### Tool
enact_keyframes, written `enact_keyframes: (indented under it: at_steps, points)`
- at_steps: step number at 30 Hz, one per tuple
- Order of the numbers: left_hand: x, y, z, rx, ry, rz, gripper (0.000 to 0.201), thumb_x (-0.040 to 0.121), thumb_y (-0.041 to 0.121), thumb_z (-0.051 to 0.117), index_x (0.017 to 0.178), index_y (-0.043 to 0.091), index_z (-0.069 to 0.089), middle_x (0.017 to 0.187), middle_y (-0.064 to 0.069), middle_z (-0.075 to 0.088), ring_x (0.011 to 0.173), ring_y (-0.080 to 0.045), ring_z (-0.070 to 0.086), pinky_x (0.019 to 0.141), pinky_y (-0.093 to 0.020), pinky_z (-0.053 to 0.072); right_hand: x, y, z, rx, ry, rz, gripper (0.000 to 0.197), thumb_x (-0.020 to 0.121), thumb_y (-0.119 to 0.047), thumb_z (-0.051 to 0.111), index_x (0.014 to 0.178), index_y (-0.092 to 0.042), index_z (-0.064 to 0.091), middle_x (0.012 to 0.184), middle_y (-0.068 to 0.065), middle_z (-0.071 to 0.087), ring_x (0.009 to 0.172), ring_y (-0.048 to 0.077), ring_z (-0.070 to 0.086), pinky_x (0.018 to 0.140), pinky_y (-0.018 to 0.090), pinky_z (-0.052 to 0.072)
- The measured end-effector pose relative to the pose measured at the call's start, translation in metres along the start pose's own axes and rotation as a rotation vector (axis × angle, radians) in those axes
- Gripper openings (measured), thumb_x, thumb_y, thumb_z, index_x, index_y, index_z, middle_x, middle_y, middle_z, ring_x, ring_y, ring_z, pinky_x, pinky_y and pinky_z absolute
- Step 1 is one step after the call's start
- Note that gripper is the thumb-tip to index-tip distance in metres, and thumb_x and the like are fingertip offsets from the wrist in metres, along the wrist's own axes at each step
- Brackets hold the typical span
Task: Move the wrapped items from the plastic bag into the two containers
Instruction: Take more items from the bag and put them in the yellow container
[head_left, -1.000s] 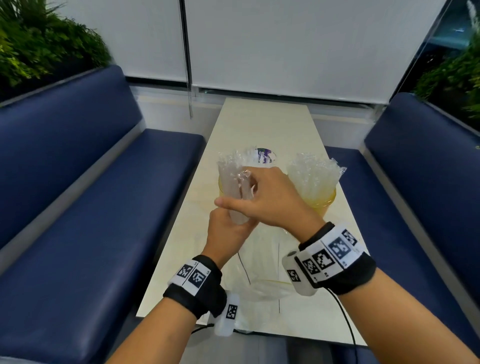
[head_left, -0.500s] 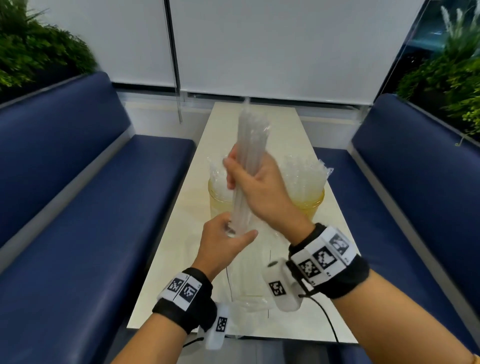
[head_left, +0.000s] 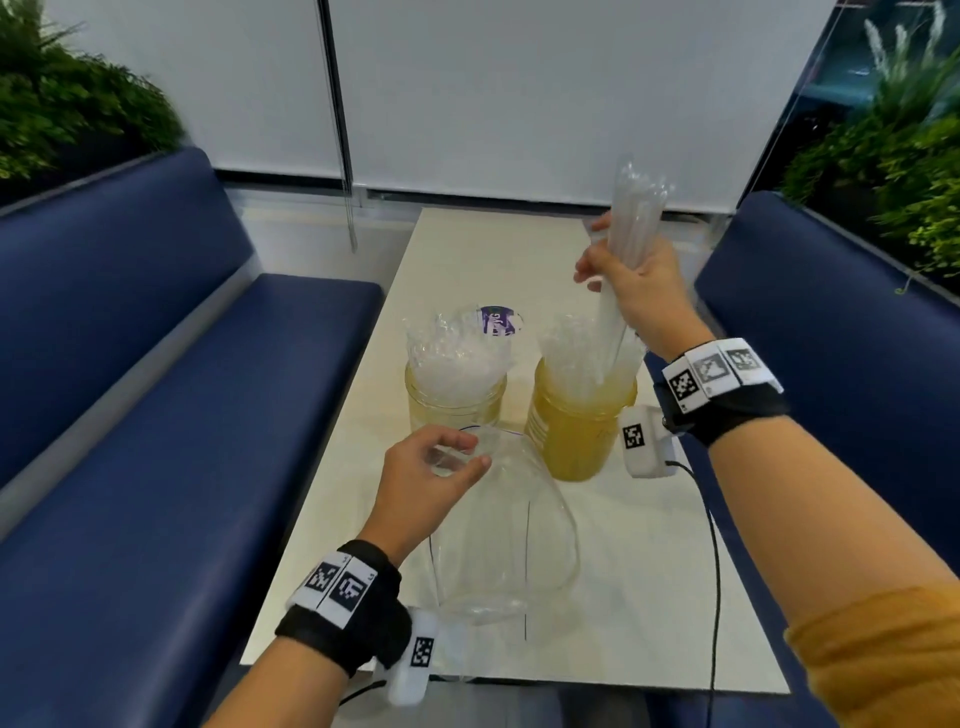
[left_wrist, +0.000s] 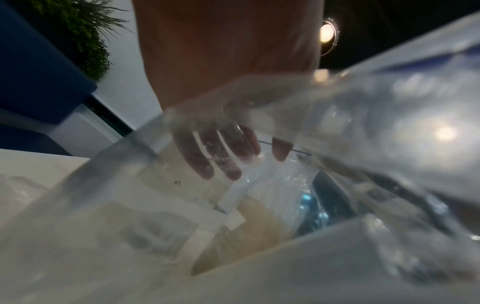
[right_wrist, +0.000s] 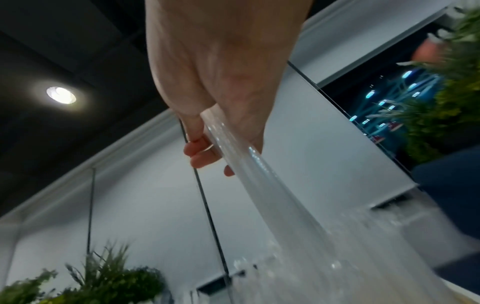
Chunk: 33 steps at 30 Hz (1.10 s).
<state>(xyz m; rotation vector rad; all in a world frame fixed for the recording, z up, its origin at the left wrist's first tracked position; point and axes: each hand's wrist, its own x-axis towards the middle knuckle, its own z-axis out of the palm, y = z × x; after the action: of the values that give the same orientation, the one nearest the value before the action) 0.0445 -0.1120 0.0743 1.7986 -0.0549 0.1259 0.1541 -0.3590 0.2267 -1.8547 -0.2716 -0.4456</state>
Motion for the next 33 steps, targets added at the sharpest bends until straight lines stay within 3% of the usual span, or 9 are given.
enact_keyframes:
  at_steps: [3,8,11,15,18,21,25,29,33]
  points:
    - [0.002,0.003,0.000,0.003,-0.005,0.004,0.019,0.082,0.026,0.085,0.096,0.018,0.074,0.107,0.011,0.075,0.082,-0.007,0.072,0.072,-0.020,0.056,-0.004,0.031,0.005,-0.020,-0.022,0.085,0.024,0.098,-0.019,0.061,0.121,-0.010,0.057,0.097,0.014,0.074,0.094,0.021,0.074,0.092,0.043,0.058]
    - [0.003,0.006,0.001,0.006,-0.008,0.007,0.015,0.084,0.025,0.083,0.096,0.019,0.076,0.107,0.013,0.075,0.085,-0.008,0.071,0.074,-0.014,0.054,-0.028,0.083,0.014,-0.071,-0.004,0.204,0.013,0.093,-0.036,0.069,0.101,-0.027,0.064,0.109,-0.001,0.072,0.105,0.015,0.067,0.099,0.046,0.054]
    - [0.003,0.006,0.001,0.000,-0.014,0.000,0.015,0.084,0.025,0.083,0.097,0.019,0.076,0.108,0.013,0.076,0.086,-0.007,0.071,0.075,-0.015,0.055,-0.043,0.098,0.022,-0.098,0.053,0.222,0.030,0.092,-0.037,0.071,0.117,-0.020,0.066,0.112,-0.009,0.073,0.105,0.009,0.067,0.098,0.045,0.056]
    - [0.001,0.006,0.000,-0.004,-0.020,-0.009,0.015,0.085,0.026,0.083,0.096,0.021,0.076,0.107,0.012,0.076,0.088,-0.008,0.071,0.083,-0.023,0.057,-0.044,0.085,0.024,-0.249,0.273,0.011,0.047,0.081,-0.021,0.081,0.121,-0.015,0.056,0.103,-0.002,0.064,0.093,0.019,0.066,0.081,0.028,0.059]
    - [0.000,0.008,0.000,-0.001,-0.026,-0.007,0.016,0.085,0.027,0.083,0.097,0.021,0.076,0.106,0.013,0.076,0.086,-0.006,0.071,0.081,-0.022,0.057,-0.038,0.074,0.019,-0.312,0.301,-0.189,0.078,0.078,-0.009,0.078,0.144,-0.021,0.037,0.131,0.001,0.055,0.114,0.015,0.057,0.096,0.015,0.046]
    - [0.000,0.009,-0.001,0.005,-0.031,0.002,0.016,0.085,0.026,0.082,0.098,0.019,0.076,0.106,0.013,0.076,0.085,-0.003,0.070,0.078,-0.017,0.056,-0.027,0.076,0.011,-0.533,0.196,-0.287,0.067,0.083,-0.007,0.071,0.144,-0.018,0.043,0.148,0.001,0.046,0.134,0.017,0.045,0.113,0.028,0.040]
    - [-0.001,0.011,-0.002,0.008,-0.038,0.020,0.015,0.086,0.024,0.081,0.098,0.018,0.076,0.104,0.012,0.075,0.086,-0.002,0.069,0.077,-0.012,0.054,-0.028,0.092,0.005,-0.878,0.031,-0.299,0.030,0.098,-0.023,0.058,0.127,-0.018,0.065,0.145,0.000,0.055,0.132,0.020,0.049,0.111,0.036,0.041]
    - [0.002,0.013,-0.001,-0.003,-0.047,0.001,0.008,0.094,0.020,0.072,0.100,0.019,0.077,0.104,0.009,0.076,0.094,-0.008,0.070,0.083,-0.019,0.055,-0.044,0.104,0.010,-0.972,-0.008,-0.299,0.037,0.106,-0.033,0.042,0.119,-0.015,0.072,0.137,0.005,0.063,0.133,0.026,0.052,0.122,0.043,0.025]
    - [0.003,0.020,-0.002,-0.101,-0.064,-0.066,0.024,0.103,0.011,0.051,0.105,0.012,0.075,0.102,-0.003,0.076,0.085,-0.017,0.071,0.076,-0.032,0.054,-0.060,0.108,0.012,-1.163,-0.081,-0.269,0.054,0.108,-0.035,0.017,0.146,-0.017,0.052,0.153,0.003,0.049,0.149,0.028,0.032,0.125,0.051,0.012]
